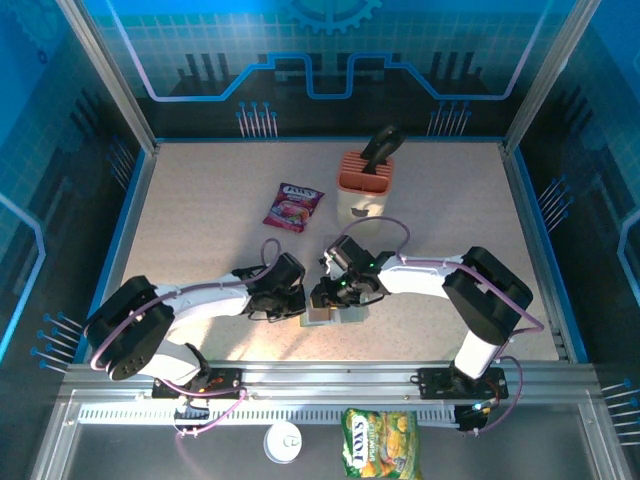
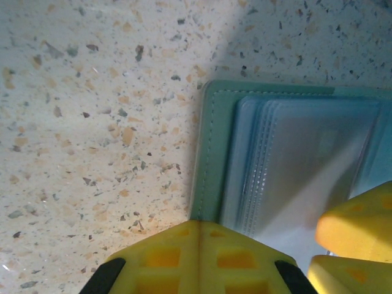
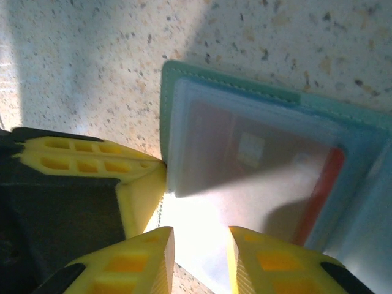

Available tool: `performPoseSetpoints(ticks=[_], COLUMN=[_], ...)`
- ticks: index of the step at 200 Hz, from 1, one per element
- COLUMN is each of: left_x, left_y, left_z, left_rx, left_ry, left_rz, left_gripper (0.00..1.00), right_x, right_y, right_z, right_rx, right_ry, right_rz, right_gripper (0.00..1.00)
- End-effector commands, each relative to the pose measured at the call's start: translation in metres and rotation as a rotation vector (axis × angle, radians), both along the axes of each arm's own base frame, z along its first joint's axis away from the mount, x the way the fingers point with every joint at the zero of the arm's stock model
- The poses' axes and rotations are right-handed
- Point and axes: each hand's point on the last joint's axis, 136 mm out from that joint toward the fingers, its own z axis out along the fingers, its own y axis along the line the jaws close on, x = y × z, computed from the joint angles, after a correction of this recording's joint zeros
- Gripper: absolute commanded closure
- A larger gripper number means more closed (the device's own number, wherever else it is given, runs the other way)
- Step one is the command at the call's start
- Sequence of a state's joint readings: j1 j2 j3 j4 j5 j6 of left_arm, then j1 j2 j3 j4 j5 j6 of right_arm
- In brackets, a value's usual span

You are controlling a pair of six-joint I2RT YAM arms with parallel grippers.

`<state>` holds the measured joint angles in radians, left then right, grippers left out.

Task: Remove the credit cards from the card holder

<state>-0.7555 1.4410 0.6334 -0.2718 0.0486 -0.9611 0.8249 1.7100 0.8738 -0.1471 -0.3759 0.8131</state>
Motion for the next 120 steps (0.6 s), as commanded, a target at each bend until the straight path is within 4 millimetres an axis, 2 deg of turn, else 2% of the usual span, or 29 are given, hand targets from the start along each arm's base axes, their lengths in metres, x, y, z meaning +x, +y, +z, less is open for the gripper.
performPoseSetpoints(ticks=[1, 54, 120], left_x=[-0.002, -0.002, -0.003], left_y=[0.011, 0.011, 0.012], left_z=[-0.007, -0.005, -0.005], left_rx=[0.062, 0.064, 0.064], left_ry=[0.023, 0.022, 0.023], left_rz=[-0.003, -0.004, -0.004], left_gripper=[1.0, 1.0, 1.0], right_x=[-0.011, -0.012, -0.007], right_y=[-0.001, -0.009, -0.026], right_z=[-0.001, -0.011, -0.006], right_rx=[-0.001, -0.047, -0.105], right_ry=[0.018, 0.019, -0.025], right_rz=[0.008, -0.007, -0.034], right_gripper=[0.72, 0.71, 0.71])
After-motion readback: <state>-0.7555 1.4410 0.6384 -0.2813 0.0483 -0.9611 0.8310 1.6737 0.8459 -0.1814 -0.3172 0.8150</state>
